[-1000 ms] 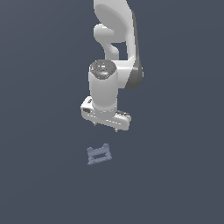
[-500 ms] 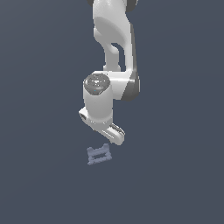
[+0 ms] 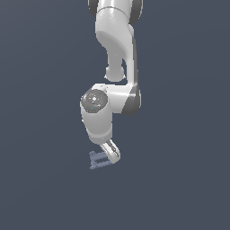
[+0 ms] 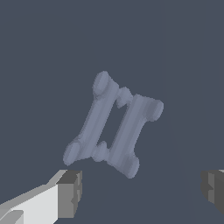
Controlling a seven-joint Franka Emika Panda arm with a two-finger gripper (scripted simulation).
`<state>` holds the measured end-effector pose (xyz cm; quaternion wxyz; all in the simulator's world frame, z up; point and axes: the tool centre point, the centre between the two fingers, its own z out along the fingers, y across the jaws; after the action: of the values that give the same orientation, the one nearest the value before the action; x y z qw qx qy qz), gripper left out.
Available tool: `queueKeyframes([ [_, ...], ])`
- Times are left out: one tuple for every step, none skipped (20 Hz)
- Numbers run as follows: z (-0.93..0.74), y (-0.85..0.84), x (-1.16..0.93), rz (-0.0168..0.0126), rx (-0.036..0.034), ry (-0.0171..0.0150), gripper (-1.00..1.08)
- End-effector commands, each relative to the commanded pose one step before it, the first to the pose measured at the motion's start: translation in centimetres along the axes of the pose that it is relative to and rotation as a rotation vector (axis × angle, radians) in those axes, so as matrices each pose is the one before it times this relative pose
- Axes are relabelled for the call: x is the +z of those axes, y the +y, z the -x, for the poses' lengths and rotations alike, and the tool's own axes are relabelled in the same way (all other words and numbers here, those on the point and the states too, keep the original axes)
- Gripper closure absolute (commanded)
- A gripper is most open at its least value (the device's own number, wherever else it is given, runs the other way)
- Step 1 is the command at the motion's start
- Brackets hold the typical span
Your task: Pick up the object and move it to a goal position.
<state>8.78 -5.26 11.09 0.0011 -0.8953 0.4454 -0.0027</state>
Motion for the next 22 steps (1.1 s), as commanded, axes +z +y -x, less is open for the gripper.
queueKeyframes([
  [-0.560, -0.328, 0.680, 0.00068, 0.07516, -0.00121, -0.92],
  [-0.200, -0.141, 0.272, 0.00034, 0.02913, -0.00040, -0.92],
  [-0.189, -0.144, 0.271, 0.00035, 0.02869, -0.00034, -0.92],
  [-0.173, -0.141, 0.260, 0.00034, 0.02732, -0.00028, -0.92],
  [-0.156, -0.137, 0.247, 0.00033, 0.02575, -0.00022, -0.92],
  [-0.140, -0.131, 0.234, 0.00031, 0.02419, -0.00018, -0.92],
  [-0.124, -0.126, 0.220, 0.00030, 0.02264, -0.00014, -0.92],
  [-0.111, -0.119, 0.207, 0.00028, 0.02112, -0.00010, -0.92],
  [-0.099, -0.112, 0.193, 0.00026, 0.01960, -0.00007, -0.92],
  [-0.088, -0.105, 0.180, 0.00024, 0.01810, -0.00005, -0.92],
  [-0.077, -0.097, 0.166, 0.00022, 0.01661, -0.00003, -0.92],
  [-0.067, -0.089, 0.152, 0.00020, 0.01513, -0.00002, -0.92],
  [-0.058, -0.081, 0.138, 0.00018, 0.01365, 0.00000, -0.92],
  [-0.050, -0.073, 0.123, 0.00016, 0.01220, 0.00000, -0.92],
  [-0.042, -0.064, 0.109, 0.00014, 0.01074, 0.00001, -0.92],
  [-0.035, -0.056, 0.095, 0.00012, 0.00929, 0.00001, -0.92],
  [-0.029, -0.047, 0.080, 0.00010, 0.00786, 0.00001, -0.92],
  [-0.023, -0.039, 0.066, 0.00008, 0.00642, 0.00001, -0.92],
  [-0.017, -0.030, 0.051, 0.00007, 0.00498, 0.00001, -0.92],
  [-0.012, -0.022, 0.037, 0.00005, 0.00355, 0.00001, -0.92],
  [-0.007, -0.013, 0.022, 0.00003, 0.00213, 0.00001, -0.92],
  [-0.001, -0.005, 0.007, 0.00001, 0.00069, 0.00000, -0.92],
])
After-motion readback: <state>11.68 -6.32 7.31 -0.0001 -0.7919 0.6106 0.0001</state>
